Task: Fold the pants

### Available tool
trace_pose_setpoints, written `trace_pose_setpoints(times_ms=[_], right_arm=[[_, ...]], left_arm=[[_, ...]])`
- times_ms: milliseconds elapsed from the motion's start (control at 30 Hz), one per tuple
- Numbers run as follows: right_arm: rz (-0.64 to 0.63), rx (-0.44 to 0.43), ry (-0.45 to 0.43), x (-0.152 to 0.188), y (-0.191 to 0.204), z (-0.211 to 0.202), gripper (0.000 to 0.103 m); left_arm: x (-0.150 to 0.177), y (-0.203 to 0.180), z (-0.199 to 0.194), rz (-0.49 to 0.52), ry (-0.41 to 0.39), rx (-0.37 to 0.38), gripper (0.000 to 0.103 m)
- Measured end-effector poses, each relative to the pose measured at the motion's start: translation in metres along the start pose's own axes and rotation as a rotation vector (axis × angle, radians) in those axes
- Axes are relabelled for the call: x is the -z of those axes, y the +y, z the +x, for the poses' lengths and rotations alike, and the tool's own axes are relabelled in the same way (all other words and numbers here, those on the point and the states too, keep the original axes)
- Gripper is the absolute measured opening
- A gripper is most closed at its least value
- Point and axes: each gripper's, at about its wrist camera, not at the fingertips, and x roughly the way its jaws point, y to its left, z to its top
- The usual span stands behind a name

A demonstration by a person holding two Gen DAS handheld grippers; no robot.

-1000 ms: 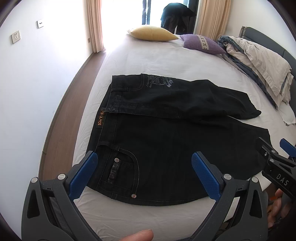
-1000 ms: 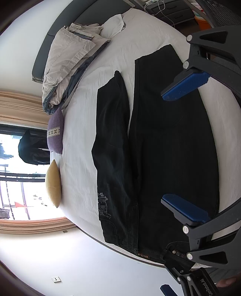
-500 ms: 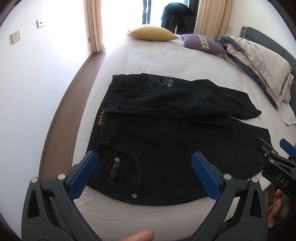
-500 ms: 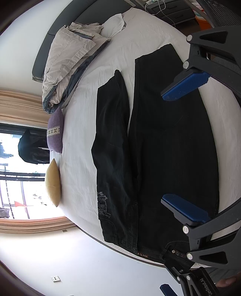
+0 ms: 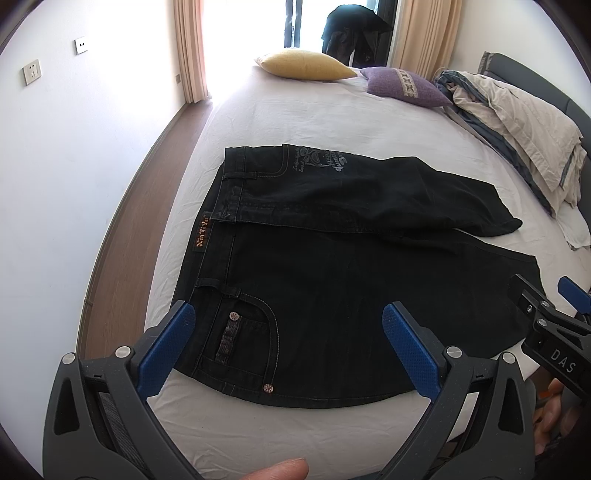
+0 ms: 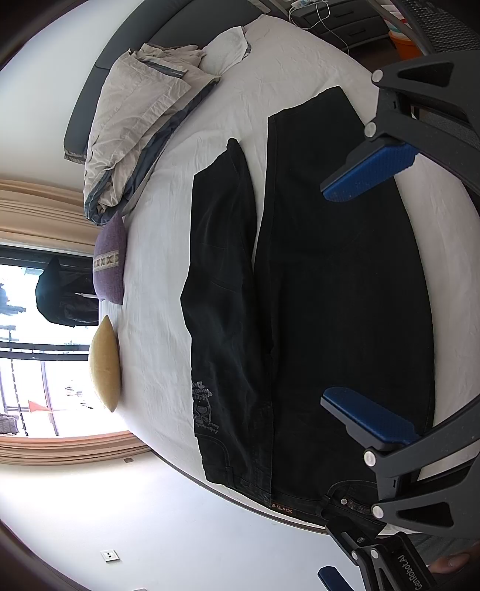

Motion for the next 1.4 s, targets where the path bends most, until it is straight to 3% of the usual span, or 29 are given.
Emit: trace_pose_setpoints(times_ms=[1400], right_arm=[[-0.003,-0.005,0.006,0.0042,0.0084,0.0041,0.103]], left_arm=[[0.0022,0.0008,0.0003,0.002,0.007,-0.003,0.103]])
